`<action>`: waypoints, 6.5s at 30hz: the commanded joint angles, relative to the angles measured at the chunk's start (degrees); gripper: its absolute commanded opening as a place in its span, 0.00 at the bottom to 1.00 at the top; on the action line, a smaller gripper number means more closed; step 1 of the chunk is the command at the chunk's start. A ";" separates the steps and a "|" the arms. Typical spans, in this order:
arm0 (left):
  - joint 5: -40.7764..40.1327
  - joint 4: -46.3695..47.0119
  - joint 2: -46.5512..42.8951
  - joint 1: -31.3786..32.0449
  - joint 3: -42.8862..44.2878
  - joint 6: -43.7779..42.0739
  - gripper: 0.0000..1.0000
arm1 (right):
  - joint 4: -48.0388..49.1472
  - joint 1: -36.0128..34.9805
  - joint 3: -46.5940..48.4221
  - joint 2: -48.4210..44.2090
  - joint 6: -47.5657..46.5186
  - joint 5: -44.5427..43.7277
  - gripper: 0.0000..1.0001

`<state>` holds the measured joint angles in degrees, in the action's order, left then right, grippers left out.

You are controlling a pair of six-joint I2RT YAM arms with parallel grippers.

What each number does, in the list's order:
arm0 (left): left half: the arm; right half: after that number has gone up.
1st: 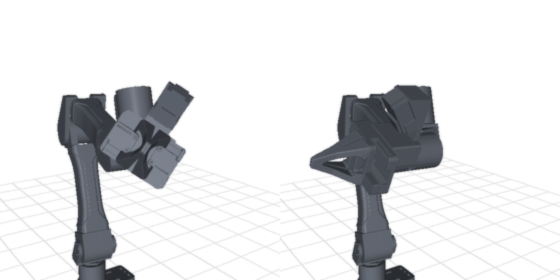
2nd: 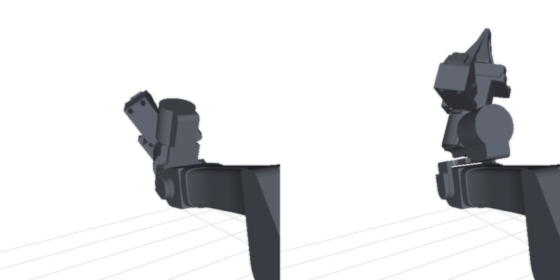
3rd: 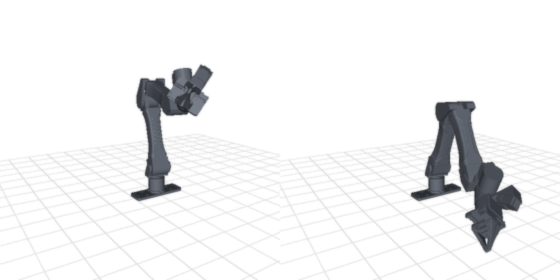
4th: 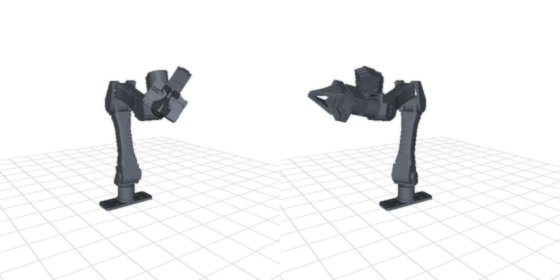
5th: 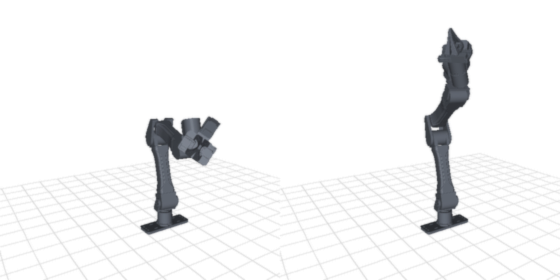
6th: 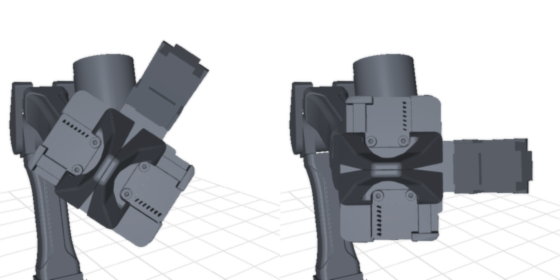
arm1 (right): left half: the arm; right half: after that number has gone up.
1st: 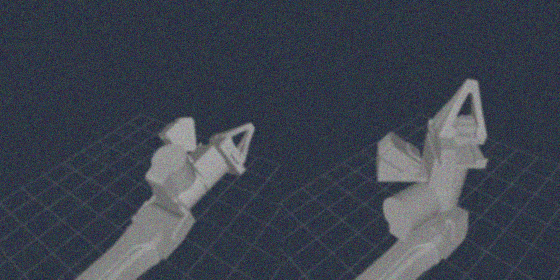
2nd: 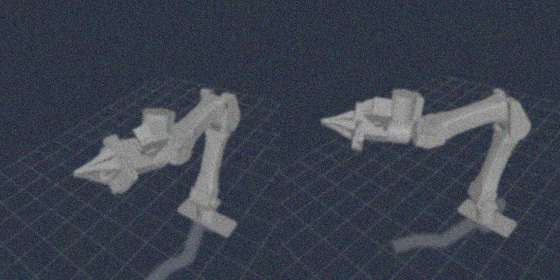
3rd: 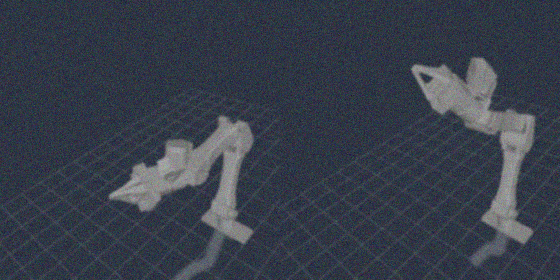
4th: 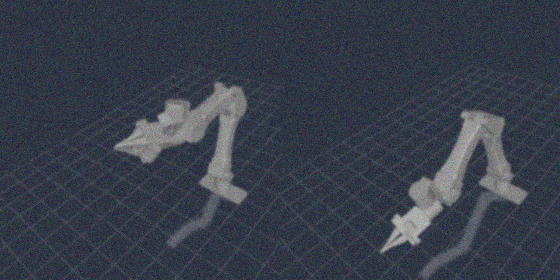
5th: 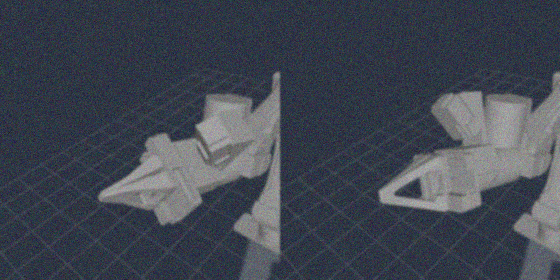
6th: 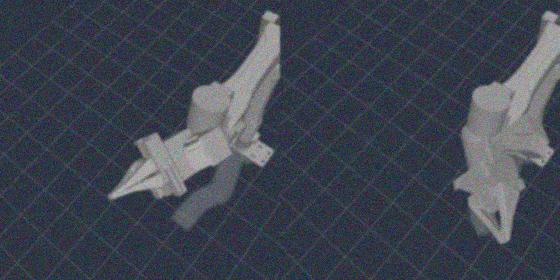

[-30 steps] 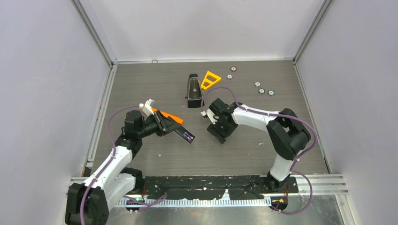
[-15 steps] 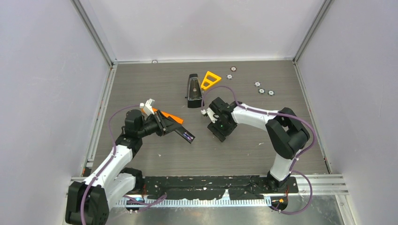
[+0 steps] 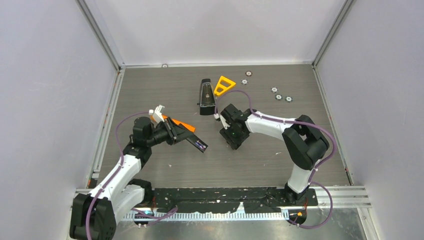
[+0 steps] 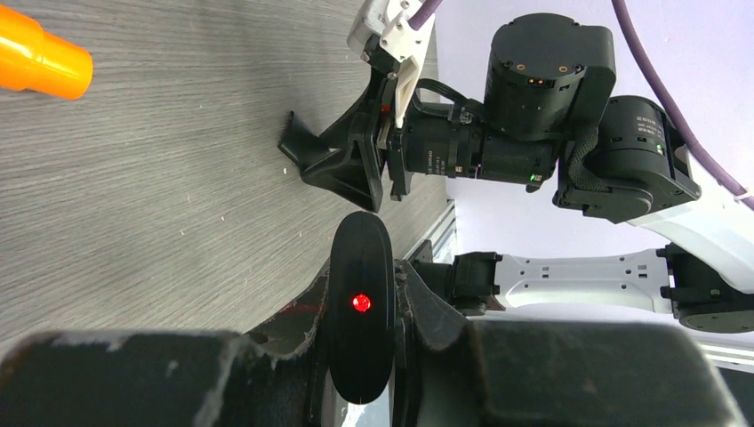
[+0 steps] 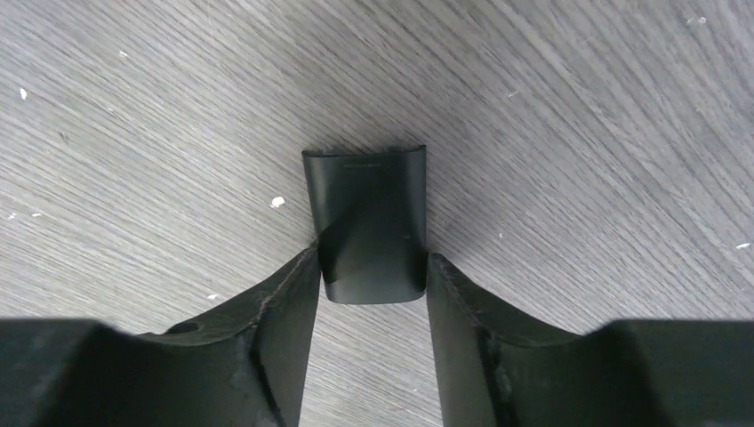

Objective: Load the batteries into the remote control
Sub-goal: Pick up the battery cover at the center of the board, then load the battery cover into the remote control.

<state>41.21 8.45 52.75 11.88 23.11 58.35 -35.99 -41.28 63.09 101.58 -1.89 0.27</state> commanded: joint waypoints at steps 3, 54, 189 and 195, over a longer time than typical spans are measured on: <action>1.59 3.86 -0.23 -0.36 0.32 0.63 0.00 | 5.80 -0.80 -2.42 1.44 6.49 -2.94 0.42; -1.05 5.01 -12.01 6.40 2.25 -7.03 0.00 | -0.53 -33.43 12.03 -21.09 11.69 -19.27 0.36; -3.30 23.25 -13.21 6.23 -0.85 35.80 0.00 | 39.01 -18.00 -15.18 -39.67 66.01 -1.85 0.70; -6.25 24.16 -15.76 6.25 -2.50 41.29 0.00 | 42.18 -18.08 -16.60 -38.54 67.64 -1.09 0.58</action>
<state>37.43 26.37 39.62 18.04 20.86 93.95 1.78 -59.18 47.31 62.04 63.68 -1.26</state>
